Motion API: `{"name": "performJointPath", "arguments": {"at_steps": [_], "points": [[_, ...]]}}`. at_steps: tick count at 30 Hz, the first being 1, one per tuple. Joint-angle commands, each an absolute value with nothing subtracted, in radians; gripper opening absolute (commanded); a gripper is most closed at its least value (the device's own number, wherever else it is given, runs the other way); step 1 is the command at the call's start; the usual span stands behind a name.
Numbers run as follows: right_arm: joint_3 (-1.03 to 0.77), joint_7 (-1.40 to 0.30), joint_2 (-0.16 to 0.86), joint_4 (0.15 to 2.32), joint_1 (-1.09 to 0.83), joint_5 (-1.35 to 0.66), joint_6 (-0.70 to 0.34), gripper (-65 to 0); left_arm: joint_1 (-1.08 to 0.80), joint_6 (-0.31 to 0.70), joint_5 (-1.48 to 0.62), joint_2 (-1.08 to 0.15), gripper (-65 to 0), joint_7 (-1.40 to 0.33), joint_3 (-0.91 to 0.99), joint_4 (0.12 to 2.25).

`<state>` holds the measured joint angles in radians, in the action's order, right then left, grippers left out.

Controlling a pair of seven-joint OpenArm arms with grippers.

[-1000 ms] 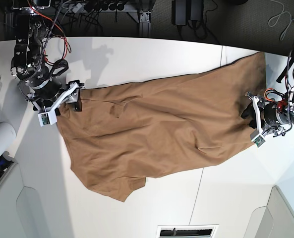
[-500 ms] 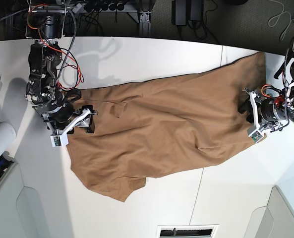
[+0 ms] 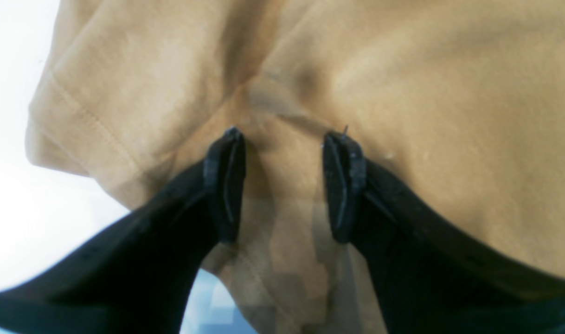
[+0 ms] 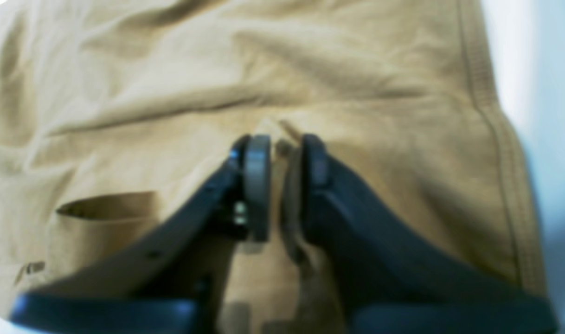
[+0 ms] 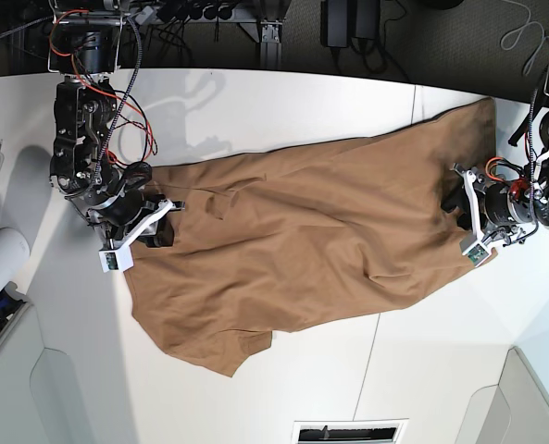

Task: Layout the t-shirt on the table in an organized manner, then fold the t-shirt properly
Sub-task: 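Drag the shirt edge with the right gripper away from the left gripper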

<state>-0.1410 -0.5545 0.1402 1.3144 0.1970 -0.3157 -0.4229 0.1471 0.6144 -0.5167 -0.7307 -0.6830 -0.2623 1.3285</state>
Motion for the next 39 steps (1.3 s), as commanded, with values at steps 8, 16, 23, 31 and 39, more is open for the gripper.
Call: {"name": "performJointPath", "arguments": {"at_steps": [8,16,23,31,39], "points": [[-0.142,-0.552,0.147,1.333,0.219,-0.334,-0.435,-65.0,0.163,0.614,-0.520,-0.745,-35.0,-0.678,-0.254,1.340],[-0.145,-0.670,0.147,1.473,0.170,-0.477,-0.498,-65.0,0.163,0.614,-0.520,-0.745,-35.0,-0.688,-0.254,1.340],[-0.158,-0.772,0.176,1.761,-0.006,-0.516,-0.499,-65.0,0.163,0.614,-0.519,-0.745,-35.0,-0.694,-0.254,1.340],[-0.226,-0.779,0.238,1.934,-0.282,-0.541,-0.503,-65.0,0.163,0.614,-0.520,-0.745,-35.0,-0.708,-0.254,1.340],[-0.403,-0.756,0.238,2.002,-0.323,-0.591,-0.501,-37.4,0.163,0.614,-0.588,-0.764,-35.0,-0.715,-0.253,1.356]]}}
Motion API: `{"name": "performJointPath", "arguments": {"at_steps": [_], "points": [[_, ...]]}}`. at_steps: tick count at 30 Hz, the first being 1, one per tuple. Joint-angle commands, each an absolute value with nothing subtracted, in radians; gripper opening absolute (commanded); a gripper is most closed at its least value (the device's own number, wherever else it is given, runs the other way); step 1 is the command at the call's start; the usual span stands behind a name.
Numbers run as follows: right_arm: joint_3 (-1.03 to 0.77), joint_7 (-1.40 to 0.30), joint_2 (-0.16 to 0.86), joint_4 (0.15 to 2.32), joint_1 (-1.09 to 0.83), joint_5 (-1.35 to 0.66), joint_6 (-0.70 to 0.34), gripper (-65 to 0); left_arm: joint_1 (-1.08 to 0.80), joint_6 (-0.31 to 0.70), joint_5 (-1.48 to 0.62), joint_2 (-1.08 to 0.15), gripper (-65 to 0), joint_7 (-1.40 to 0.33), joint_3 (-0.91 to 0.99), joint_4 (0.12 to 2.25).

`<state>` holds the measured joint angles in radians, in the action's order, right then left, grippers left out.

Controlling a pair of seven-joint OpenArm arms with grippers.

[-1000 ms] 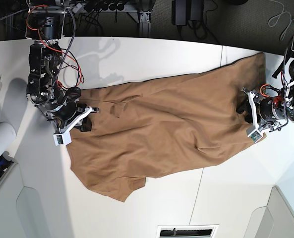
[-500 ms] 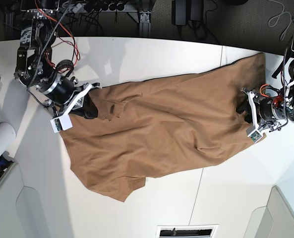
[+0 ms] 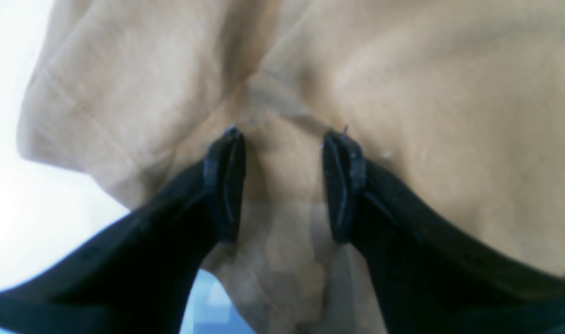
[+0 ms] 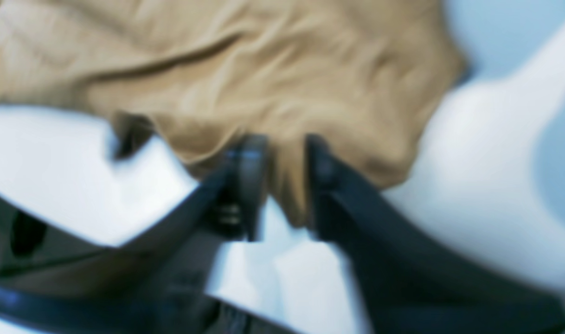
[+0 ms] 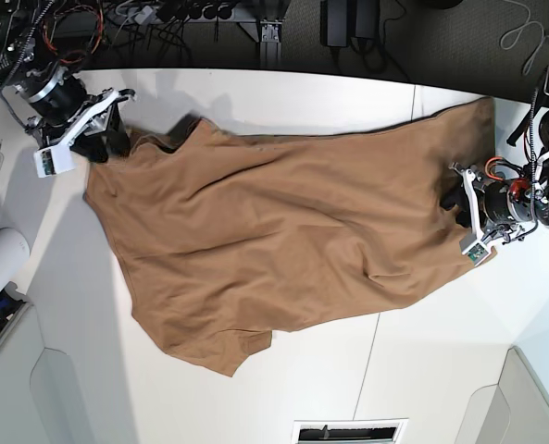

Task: Layout the t-shirt on the table in an organized manner, then fold the t-shirt properly
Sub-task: 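Drag the shirt edge with the right gripper away from the left gripper, then drag the shirt hem with the left gripper to spread it flat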

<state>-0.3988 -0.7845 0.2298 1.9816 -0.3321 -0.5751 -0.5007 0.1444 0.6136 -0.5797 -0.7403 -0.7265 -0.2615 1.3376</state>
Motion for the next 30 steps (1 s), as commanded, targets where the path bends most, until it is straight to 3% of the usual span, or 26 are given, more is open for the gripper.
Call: {"name": "performJointPath", "arguments": {"at_steps": [1,8,10,13,19,23,30], "points": [[-0.417,-0.746,0.238,2.002,-0.307,-0.603,-0.501,-32.7,0.163,0.615,-0.596,-0.767,-35.0,-0.716,-0.245,1.368],[-0.416,-0.687,0.232,1.938,-0.130,-0.574,-0.497,-32.7,0.163,0.618,-0.668,-0.767,-35.0,-0.726,-0.104,1.415],[-0.400,-0.674,0.232,1.864,-0.069,-0.551,-0.494,-42.1,0.163,0.618,-0.677,-0.767,-35.0,-0.728,-0.081,1.411],[-0.365,-0.670,0.232,1.715,0.026,-0.524,-0.495,-65.0,0.157,0.617,-0.685,-0.764,-35.0,-0.769,-0.081,1.386],[-0.315,-0.669,0.233,1.460,0.125,-0.519,-0.506,-65.0,0.025,0.640,-0.706,-0.760,-35.0,-0.784,-0.081,1.378],[-0.316,-0.655,0.233,1.435,0.124,-0.519,-0.506,-65.0,-0.080,0.696,-0.707,-0.745,-35.0,-0.790,-0.081,1.402],[-0.316,-0.637,0.233,1.440,0.125,-0.524,-0.506,-65.0,-0.272,0.698,-0.706,-0.714,-35.0,-0.790,-0.081,1.595]]}}
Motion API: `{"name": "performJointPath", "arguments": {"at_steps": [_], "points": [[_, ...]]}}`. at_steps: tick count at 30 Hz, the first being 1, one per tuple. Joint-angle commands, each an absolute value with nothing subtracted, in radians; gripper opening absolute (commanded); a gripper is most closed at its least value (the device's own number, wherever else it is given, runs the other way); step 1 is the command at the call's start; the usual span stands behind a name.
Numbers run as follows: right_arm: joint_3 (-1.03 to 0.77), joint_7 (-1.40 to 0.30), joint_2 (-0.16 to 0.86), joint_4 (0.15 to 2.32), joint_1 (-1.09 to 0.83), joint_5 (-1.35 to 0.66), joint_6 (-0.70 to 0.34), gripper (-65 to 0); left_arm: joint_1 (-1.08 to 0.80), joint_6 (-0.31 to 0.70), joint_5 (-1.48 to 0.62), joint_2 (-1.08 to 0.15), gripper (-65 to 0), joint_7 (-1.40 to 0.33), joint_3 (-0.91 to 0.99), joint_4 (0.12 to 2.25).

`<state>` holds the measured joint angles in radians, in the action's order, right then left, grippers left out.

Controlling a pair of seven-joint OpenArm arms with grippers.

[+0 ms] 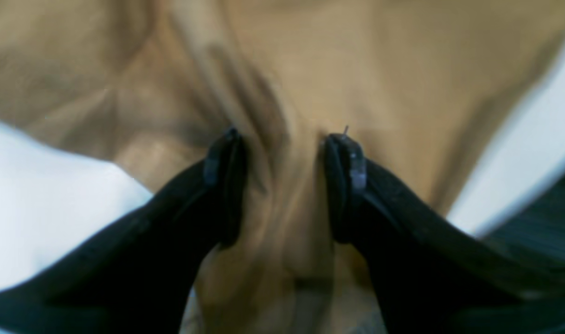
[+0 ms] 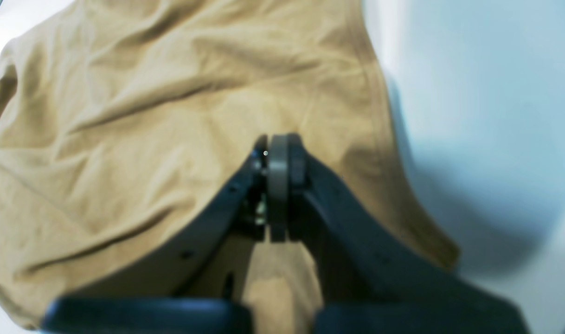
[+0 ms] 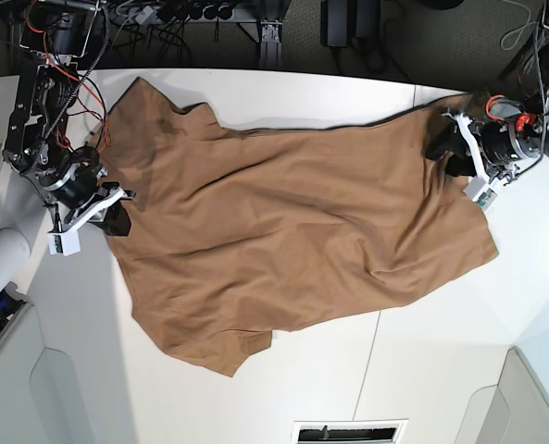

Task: Layout the t-shirt on the table in an organized manner, then fold the t-shirt properly
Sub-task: 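Drag the shirt hem with the left gripper to spread it flat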

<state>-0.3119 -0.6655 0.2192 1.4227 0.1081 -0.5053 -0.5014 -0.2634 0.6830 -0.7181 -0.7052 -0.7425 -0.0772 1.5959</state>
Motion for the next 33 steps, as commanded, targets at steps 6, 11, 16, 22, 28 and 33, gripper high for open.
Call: {"name": "performJointPath", "arguments": {"at_steps": [6,11,16,22,28,33], "points": [[-0.316,-0.632,0.233,1.440,0.124,-0.523,-0.506,-65.0,-0.310,0.691,-0.687,-0.712,-35.0,-0.778,-0.054,1.775],[-0.316,-0.632,0.233,1.440,0.124,-0.524,-0.506,-65.0,-0.250,0.692,-0.684,-0.713,-35.0,-0.728,0.073,1.803],[-0.316,-0.603,0.233,1.440,0.125,-0.523,-0.506,-65.0,-0.124,0.693,-0.668,-0.712,-35.0,-0.676,0.104,1.658],[-0.308,-0.587,0.229,1.434,0.126,-0.472,-0.506,-65.0,0.057,0.693,-0.640,-0.686,-35.0,-0.611,0.102,1.359],[-0.294,-0.580,0.231,1.369,0.126,-0.351,-0.506,-65.0,0.170,0.694,-0.669,-0.646,-35.0,-0.666,0.033,1.108],[-0.295,-0.584,0.255,1.338,0.112,-0.318,-0.501,-65.0,0.259,0.689,-0.614,-0.588,-35.0,-0.695,-0.087,0.992]]}}
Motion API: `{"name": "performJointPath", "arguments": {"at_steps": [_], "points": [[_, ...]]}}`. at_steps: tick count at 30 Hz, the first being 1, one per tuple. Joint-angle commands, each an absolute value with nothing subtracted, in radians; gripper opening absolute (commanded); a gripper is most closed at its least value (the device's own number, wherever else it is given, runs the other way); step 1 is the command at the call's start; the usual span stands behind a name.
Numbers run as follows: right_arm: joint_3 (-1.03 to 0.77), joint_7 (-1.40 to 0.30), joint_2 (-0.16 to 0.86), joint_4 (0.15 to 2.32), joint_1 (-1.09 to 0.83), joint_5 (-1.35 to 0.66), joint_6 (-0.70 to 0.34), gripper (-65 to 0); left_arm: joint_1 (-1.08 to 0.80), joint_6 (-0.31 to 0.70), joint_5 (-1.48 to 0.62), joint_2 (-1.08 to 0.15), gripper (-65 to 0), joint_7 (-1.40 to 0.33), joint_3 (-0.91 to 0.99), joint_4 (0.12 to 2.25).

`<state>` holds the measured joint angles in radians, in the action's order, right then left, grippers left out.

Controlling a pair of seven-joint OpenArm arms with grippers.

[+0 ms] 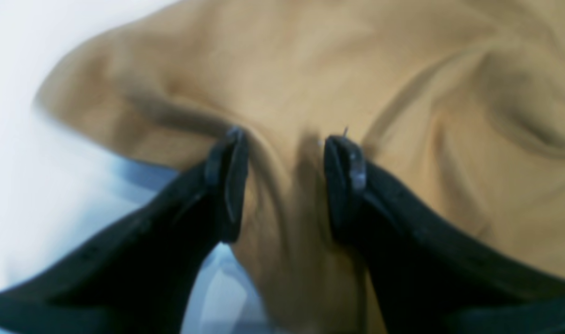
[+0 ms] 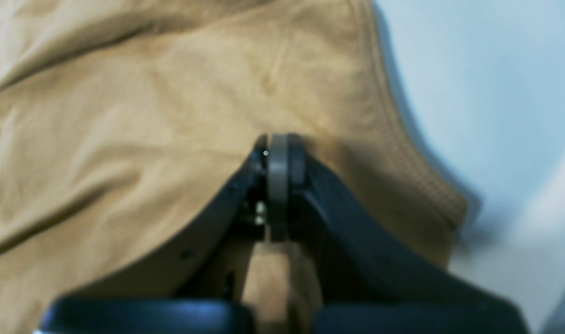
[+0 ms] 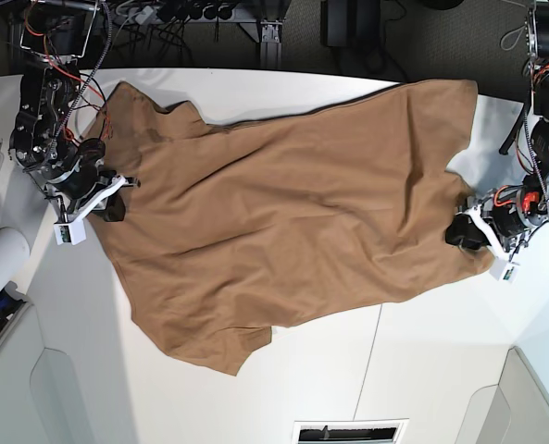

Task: Layout the t-shirt on the table in an organized manner, then fold the t-shirt properly
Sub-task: 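Drag the shirt hem with the left gripper to spread it flat, then release the shirt and move both grippers to the shirt's side edge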

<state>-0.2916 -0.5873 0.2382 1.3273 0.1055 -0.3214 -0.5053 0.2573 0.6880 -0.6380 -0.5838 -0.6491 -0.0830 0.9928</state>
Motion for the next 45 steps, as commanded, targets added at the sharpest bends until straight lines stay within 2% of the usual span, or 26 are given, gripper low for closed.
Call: {"name": "performJointPath", "arguments": {"at_steps": [1,5,15,18,20,22,24,29,33,38,45], "points": [[-0.297,-0.586,0.263,1.341,0.104,-0.318,-0.501,-65.0,0.285,0.668,-0.597,-0.577,-35.0,-0.697,-0.111,0.981],[-0.307,-0.605,0.294,1.354,0.070,-0.322,-0.501,-65.0,0.404,0.617,-0.520,-0.544,-35.0,-0.699,-0.191,0.922],[-0.371,-0.634,0.302,1.396,-0.015,-0.416,-0.502,-65.0,0.675,0.617,-0.484,-0.496,-35.0,-0.693,-0.321,0.699],[-0.374,-0.633,0.302,1.425,-0.015,-0.453,-0.502,-65.0,0.699,0.619,-0.575,-0.533,-35.0,-0.730,-0.321,0.704],[-0.379,-0.648,0.302,1.469,-0.015,-0.474,-0.502,-65.0,0.700,0.698,-0.760,-0.583,-35.0,-0.786,-0.319,0.738],[-0.394,-0.672,0.302,1.525,-0.015,-0.495,-0.502,-65.0,0.687,0.698,-0.932,-0.641,-35.0,-0.849,-0.318,0.797],[-0.421,-0.698,0.303,1.583,-0.023,-0.529,-0.505,-65.0,0.664,0.698,-1.007,-0.705,-35.0,-0.897,-0.318,0.856],[-0.488,-0.759,0.302,1.686,-0.065,-0.639,-0.535,-65.0,0.563,0.698,-1.107,-0.852,-35.0,-0.952,-0.318,0.975],[-0.516,-0.775,0.303,1.711,-0.115,-0.670,-0.548,-65.0,0.437,0.698,-1.144,-0.911,-35.0,-0.977,-0.318,1.081],[-0.518,-0.772,0.302,1.711,-0.165,-0.669,-0.548,-65.0,0.293,0.698,-1.139,-0.905,-35.0,-0.969,-0.297,1.253],[-0.518,-0.763,0.302,1.707,-0.167,-0.636,-0.548,-65.0,0.196,0.698,-1.068,-0.790,-35.0,-0.952,-0.220,1.401]]}}
